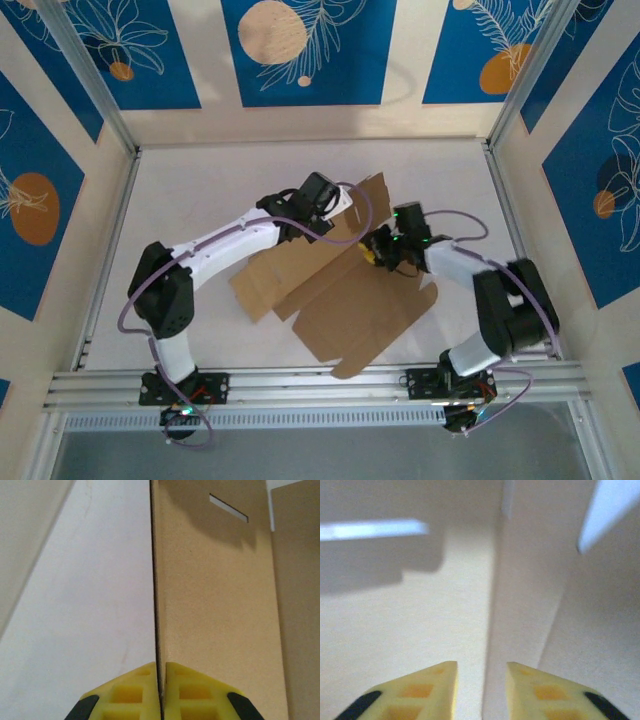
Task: Fold the paper box
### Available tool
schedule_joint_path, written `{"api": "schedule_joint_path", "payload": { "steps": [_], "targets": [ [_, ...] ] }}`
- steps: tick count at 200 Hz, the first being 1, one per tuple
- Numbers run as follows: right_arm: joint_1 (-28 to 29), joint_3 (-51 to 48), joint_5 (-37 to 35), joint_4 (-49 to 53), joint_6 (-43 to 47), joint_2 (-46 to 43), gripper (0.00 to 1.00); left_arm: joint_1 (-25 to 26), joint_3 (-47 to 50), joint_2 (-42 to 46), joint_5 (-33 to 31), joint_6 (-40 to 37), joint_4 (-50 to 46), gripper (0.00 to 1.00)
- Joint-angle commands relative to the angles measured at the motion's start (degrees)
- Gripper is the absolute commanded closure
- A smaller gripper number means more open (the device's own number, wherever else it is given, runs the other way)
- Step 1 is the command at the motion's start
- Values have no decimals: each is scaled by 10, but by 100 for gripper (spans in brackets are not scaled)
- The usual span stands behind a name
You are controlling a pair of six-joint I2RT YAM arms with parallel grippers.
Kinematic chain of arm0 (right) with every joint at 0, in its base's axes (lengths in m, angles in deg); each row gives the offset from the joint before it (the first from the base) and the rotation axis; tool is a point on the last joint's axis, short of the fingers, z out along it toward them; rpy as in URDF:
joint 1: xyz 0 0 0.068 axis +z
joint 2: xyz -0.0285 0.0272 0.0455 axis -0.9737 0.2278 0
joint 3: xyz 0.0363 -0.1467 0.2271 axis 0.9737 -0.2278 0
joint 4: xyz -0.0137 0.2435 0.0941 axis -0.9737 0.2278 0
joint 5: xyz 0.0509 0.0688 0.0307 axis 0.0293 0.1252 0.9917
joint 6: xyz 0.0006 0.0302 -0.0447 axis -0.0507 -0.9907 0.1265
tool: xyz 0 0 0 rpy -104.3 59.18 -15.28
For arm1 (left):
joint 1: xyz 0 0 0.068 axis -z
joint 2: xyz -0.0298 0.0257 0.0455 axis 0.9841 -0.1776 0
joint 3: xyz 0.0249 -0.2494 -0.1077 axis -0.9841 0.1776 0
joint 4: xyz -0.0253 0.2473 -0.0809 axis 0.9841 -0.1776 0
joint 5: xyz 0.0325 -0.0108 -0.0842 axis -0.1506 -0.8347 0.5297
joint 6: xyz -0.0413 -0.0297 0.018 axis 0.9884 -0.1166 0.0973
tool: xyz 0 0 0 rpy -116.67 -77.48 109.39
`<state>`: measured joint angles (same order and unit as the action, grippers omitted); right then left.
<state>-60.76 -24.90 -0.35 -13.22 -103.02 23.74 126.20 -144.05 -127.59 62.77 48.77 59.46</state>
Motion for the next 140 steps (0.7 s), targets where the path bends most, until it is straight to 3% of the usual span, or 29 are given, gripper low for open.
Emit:
{"api": "schedule_joint_path", "payload": {
  "steps": [1,30,60,70,93,105,125,140],
  "targets": [
    [-45,9,42,53,63,-78,62,8,6,-13,-59,-105,38,100],
    [-102,71,80,134,140,-128,52,22,35,-11,-116,-226,145,100],
    [-89,194,-21,274,295,-131,33,47,120,-9,-159,-392,354,100],
    [-90,223,-25,302,319,-118,26,54,153,-9,-162,-441,425,100],
    [-95,282,-20,357,363,-82,24,58,212,-7,-154,-512,572,100],
    [-96,298,-11,363,368,-70,24,57,222,2,-133,-510,574,100],
    [-102,329,8,387,367,-39,25,56,207,24,-89,-477,496,100],
    [-101,355,29,403,368,-9,27,57,208,27,-91,-476,519,100]
  ]
}}
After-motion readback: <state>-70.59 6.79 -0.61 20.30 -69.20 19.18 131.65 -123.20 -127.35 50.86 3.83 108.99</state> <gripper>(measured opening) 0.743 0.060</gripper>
